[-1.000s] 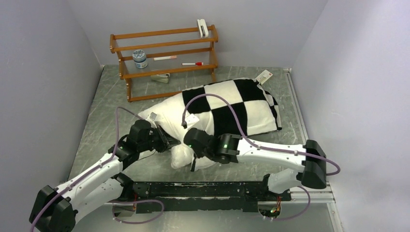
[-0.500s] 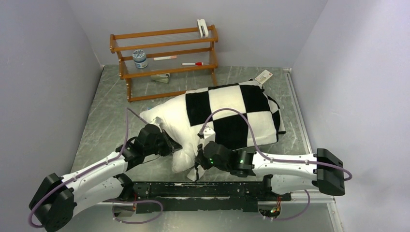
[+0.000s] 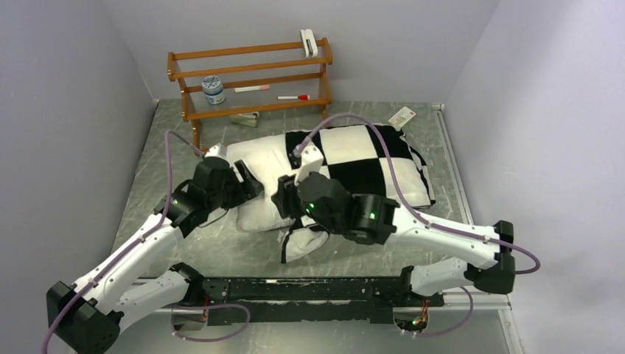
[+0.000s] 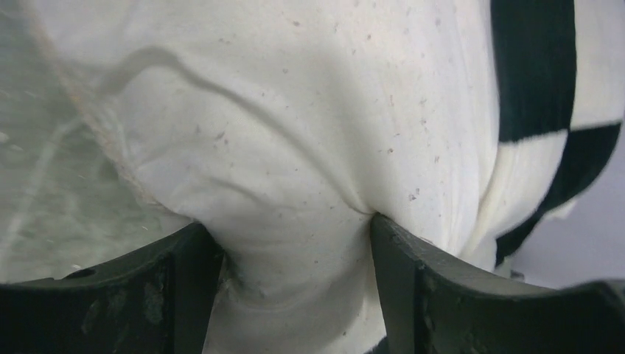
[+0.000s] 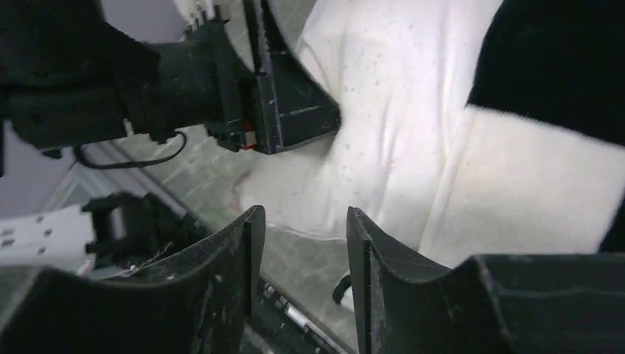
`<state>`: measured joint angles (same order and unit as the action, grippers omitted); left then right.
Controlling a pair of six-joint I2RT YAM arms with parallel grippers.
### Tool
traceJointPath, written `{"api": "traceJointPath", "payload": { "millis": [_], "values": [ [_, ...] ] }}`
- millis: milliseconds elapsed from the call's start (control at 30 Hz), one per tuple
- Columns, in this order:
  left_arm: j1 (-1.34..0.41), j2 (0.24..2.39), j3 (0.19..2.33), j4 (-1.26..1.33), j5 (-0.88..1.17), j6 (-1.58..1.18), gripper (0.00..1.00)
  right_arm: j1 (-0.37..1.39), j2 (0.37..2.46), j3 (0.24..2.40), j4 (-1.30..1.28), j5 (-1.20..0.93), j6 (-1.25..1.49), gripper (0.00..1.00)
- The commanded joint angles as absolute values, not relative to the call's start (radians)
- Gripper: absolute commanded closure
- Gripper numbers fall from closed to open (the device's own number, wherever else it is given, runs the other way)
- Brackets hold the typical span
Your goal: Put the pillow into the pillowcase
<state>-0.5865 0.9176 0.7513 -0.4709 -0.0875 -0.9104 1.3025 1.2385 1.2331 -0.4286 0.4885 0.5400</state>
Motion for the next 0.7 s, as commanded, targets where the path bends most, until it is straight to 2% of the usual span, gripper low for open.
{"api": "traceJointPath", "payload": {
  "millis": [0,233,500,667],
  "values": [
    [-0.486,0.958,0.867,-0.527,-0.110,-0.769,0.25,1.219,1.357,1.370,-0.474,0.575,0.397,0.52],
    [-0.439,0.914,0.876,-0.583,-0.156,-0.736,0.21,1.012,1.595,1.562,-0.406,0.602,0.217,0.51],
    [-0.436,0.857,0.938,-0.656,-0.219,-0.710,0.22,0.905,1.878,1.801,-0.426,0.553,0.128,0.49],
    [-0.400,0.932,0.882,-0.582,-0.216,-0.692,0.20,0.871,2.015,1.924,-0.474,0.501,0.102,0.47]
  ]
}}
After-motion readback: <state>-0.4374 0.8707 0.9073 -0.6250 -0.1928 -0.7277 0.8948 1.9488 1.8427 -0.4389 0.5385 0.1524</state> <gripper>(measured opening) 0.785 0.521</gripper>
